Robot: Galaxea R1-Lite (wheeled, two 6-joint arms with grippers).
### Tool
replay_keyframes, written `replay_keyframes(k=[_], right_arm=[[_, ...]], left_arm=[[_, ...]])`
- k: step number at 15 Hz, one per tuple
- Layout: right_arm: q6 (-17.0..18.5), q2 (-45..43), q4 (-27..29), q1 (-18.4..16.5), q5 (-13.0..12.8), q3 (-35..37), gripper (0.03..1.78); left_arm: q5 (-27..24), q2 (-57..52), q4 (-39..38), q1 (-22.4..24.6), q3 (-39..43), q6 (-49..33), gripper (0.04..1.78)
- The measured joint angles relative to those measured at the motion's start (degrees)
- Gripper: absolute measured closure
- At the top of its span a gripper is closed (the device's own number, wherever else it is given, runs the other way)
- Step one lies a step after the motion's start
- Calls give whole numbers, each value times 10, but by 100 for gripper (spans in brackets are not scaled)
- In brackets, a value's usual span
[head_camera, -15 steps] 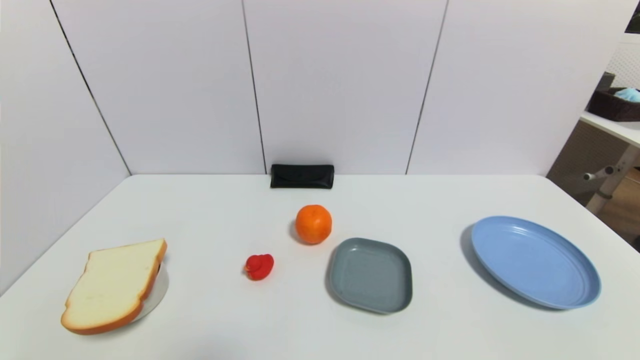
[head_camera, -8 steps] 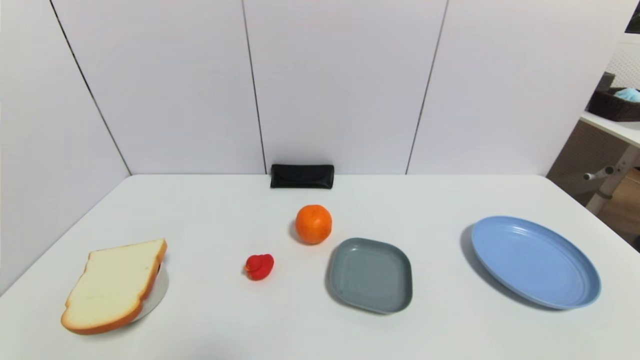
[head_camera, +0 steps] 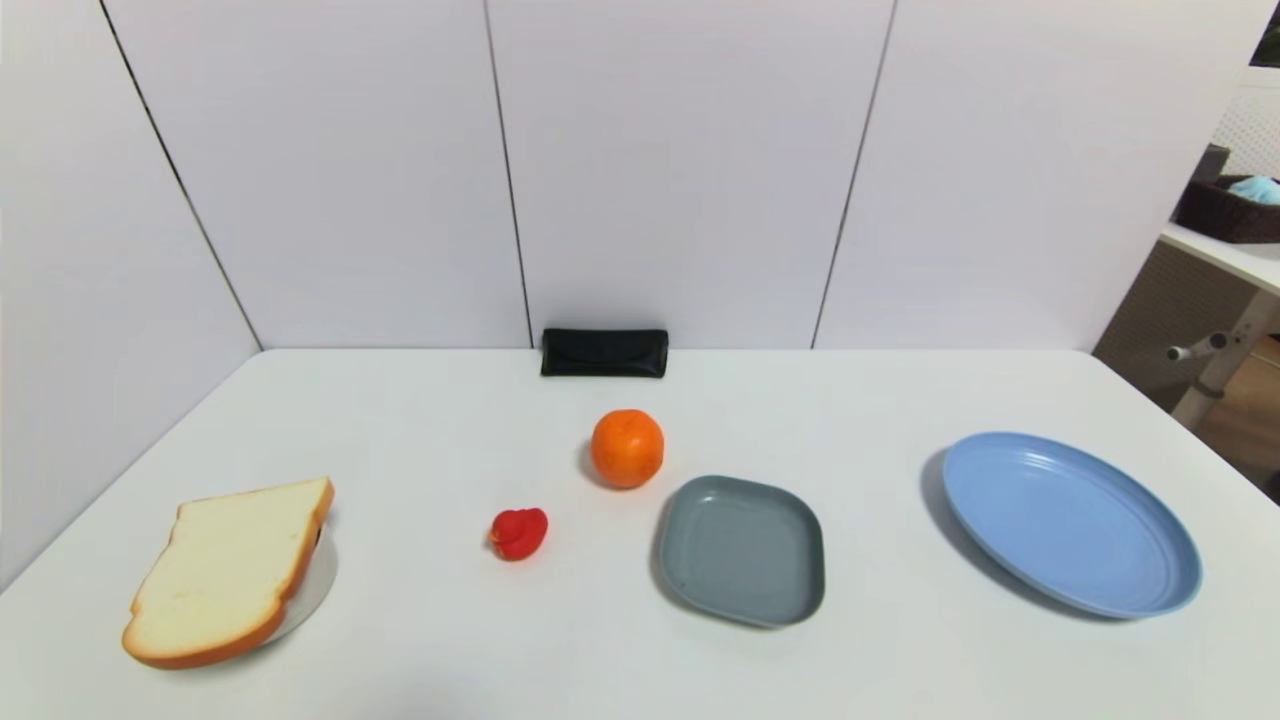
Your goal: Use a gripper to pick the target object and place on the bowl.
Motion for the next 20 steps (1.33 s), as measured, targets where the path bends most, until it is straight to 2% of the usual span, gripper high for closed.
replay_keyframes(k=[13, 18, 20], right_arm=[[1, 0, 0, 0, 0, 0, 10], [-14, 0, -1, 0, 2, 0, 10], [-7, 0, -1, 0, 1, 0, 10]], left_arm=[[0, 0, 0, 0, 0, 0, 13], [0, 0, 0, 0, 0, 0, 13], [0, 0, 0, 0, 0, 0, 13]])
